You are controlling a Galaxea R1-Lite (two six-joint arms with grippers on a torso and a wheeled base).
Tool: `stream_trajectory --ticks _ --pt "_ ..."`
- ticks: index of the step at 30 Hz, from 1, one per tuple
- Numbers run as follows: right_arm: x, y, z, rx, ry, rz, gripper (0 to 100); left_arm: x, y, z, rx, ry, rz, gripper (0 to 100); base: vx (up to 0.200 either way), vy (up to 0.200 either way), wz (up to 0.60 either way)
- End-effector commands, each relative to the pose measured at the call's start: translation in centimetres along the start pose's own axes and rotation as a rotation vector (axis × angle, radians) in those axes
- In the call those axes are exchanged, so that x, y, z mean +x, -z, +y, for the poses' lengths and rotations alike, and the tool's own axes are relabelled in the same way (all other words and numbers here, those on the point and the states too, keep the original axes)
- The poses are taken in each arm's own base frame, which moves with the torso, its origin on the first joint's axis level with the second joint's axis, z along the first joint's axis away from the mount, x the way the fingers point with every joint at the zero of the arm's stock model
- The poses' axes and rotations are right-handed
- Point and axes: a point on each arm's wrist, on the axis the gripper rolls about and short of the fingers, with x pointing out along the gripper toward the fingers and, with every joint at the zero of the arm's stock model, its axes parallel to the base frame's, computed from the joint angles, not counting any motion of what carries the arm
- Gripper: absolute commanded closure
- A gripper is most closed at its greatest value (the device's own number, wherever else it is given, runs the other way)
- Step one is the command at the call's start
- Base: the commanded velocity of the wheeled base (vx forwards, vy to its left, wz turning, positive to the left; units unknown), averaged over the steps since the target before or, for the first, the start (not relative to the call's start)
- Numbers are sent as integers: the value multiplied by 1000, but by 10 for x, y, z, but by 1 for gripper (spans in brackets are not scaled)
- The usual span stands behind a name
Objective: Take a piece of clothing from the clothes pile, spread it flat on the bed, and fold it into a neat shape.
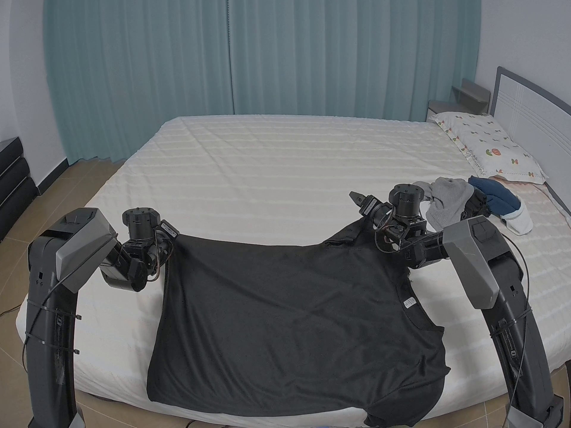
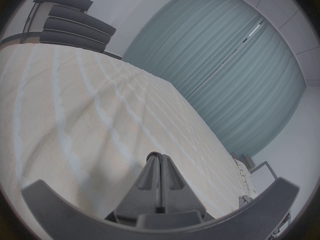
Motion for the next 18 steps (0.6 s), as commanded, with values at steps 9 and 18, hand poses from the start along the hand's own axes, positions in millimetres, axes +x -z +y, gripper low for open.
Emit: stream_trajectory --ticks 9,18 --pt "-5 -37 -40 -5 149 1 0 0 -3 1 -2 -1 -5 100 0 0 0" --pt "-27 -20 -64 15 169 171 0 0 -3 0 1 -3 -4 100 0 0 0"
